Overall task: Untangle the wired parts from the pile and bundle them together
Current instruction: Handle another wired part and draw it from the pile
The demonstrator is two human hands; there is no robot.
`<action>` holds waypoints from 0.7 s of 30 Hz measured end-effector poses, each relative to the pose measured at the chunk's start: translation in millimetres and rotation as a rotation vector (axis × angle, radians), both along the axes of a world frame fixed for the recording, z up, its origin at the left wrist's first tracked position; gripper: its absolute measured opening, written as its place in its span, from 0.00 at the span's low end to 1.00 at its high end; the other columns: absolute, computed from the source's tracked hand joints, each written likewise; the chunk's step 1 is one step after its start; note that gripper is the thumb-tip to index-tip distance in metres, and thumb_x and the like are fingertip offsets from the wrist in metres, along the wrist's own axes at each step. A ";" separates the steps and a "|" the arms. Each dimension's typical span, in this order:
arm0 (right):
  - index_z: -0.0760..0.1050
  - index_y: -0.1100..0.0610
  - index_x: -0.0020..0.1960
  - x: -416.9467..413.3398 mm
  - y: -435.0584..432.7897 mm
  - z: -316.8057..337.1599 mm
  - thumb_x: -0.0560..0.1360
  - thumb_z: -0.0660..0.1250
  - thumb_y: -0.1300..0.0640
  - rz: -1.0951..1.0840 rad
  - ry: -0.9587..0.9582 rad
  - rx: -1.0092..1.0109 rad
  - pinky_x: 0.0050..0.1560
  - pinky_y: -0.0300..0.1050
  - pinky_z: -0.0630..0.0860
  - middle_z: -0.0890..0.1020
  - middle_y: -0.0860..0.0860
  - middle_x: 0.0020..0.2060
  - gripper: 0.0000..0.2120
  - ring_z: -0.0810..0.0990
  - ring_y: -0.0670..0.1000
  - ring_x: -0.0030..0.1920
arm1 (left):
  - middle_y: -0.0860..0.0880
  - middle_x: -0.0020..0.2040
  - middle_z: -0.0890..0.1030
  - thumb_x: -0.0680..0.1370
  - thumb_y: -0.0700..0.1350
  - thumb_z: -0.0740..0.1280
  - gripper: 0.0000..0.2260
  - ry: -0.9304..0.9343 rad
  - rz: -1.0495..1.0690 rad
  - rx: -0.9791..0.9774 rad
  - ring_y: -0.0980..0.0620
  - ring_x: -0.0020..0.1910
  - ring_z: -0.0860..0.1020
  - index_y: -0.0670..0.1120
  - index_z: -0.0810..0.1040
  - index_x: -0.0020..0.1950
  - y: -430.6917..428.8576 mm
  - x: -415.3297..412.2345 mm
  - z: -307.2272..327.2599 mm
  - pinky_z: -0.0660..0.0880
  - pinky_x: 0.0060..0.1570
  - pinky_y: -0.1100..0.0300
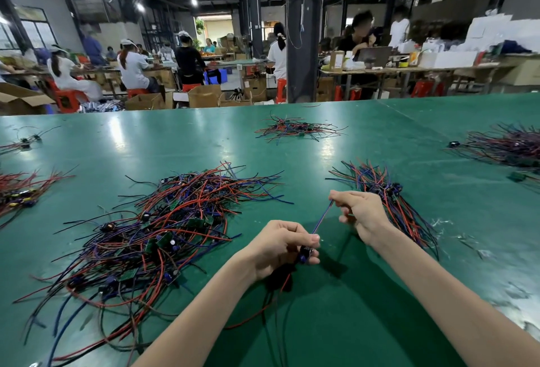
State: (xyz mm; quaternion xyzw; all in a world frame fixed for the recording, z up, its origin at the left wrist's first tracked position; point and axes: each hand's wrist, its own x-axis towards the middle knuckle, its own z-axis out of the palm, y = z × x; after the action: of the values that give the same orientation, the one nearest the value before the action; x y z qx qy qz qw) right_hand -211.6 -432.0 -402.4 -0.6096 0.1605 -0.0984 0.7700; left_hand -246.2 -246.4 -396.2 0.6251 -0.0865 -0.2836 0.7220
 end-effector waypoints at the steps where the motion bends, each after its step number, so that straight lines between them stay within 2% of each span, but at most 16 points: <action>1: 0.78 0.64 0.35 0.7 -0.5 0.0 0.72 0.71 0.65 0.007 0.018 0.063 0.19 0.34 0.64 0.74 0.51 0.26 0.07 0.65 0.42 0.19 | 0.42 0.32 0.79 0.73 0.31 0.68 0.14 0.001 -0.006 -0.006 0.50 0.27 0.78 0.40 0.74 0.28 1.4 0.4 0.5 0.78 0.32 0.61; 4: 0.77 0.66 0.36 1.2 -0.4 0.4 0.74 0.68 0.65 0.058 0.055 0.249 0.18 0.34 0.62 0.72 0.50 0.22 0.08 0.65 0.43 0.19 | 0.42 0.32 0.79 0.73 0.31 0.68 0.16 0.005 -0.024 -0.023 0.50 0.27 0.78 0.41 0.75 0.26 5.1 1.4 1.0 0.78 0.32 0.61; 9: 0.75 0.65 0.38 -4.3 1.4 2.6 0.77 0.64 0.63 0.152 0.096 0.371 0.17 0.32 0.63 0.70 0.51 0.28 0.09 0.65 0.42 0.18 | 0.41 0.33 0.79 0.72 0.32 0.69 0.15 0.012 -0.030 -0.076 0.49 0.28 0.77 0.41 0.75 0.26 7.1 -1.8 -0.8 0.77 0.32 0.61; 13: 0.76 0.62 0.42 -15.2 4.5 5.9 0.76 0.66 0.57 0.184 0.100 0.194 0.20 0.33 0.68 0.77 0.51 0.29 0.08 0.69 0.43 0.22 | 0.42 0.32 0.79 0.70 0.36 0.70 0.12 0.017 0.154 -0.206 0.48 0.28 0.78 0.41 0.74 0.27 5.6 0.1 0.0 0.79 0.34 0.59; 17: 0.77 0.63 0.46 -32.7 20.3 3.4 0.74 0.69 0.56 0.351 0.098 -0.035 0.22 0.34 0.69 0.81 0.51 0.32 0.09 0.71 0.43 0.24 | 0.46 0.32 0.80 0.72 0.40 0.70 0.09 -0.023 0.344 -0.232 0.51 0.30 0.80 0.42 0.74 0.33 8.9 6.7 1.1 0.78 0.33 0.63; 21: 0.79 0.62 0.43 -47.0 42.5 2.0 0.73 0.69 0.59 0.582 0.088 -0.108 0.22 0.34 0.69 0.82 0.53 0.35 0.06 0.73 0.44 0.25 | 0.47 0.33 0.74 0.70 0.44 0.72 0.11 -0.035 0.386 -0.200 0.58 0.24 0.69 0.47 0.77 0.28 11.2 7.5 0.7 0.67 0.27 0.67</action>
State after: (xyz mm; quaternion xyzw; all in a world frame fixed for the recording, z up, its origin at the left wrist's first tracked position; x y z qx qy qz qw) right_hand -258.6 -389.5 -400.4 -0.6736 0.0068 0.1447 0.7248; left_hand -238.7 -235.2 -395.5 0.5601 -0.0053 -0.1190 0.8198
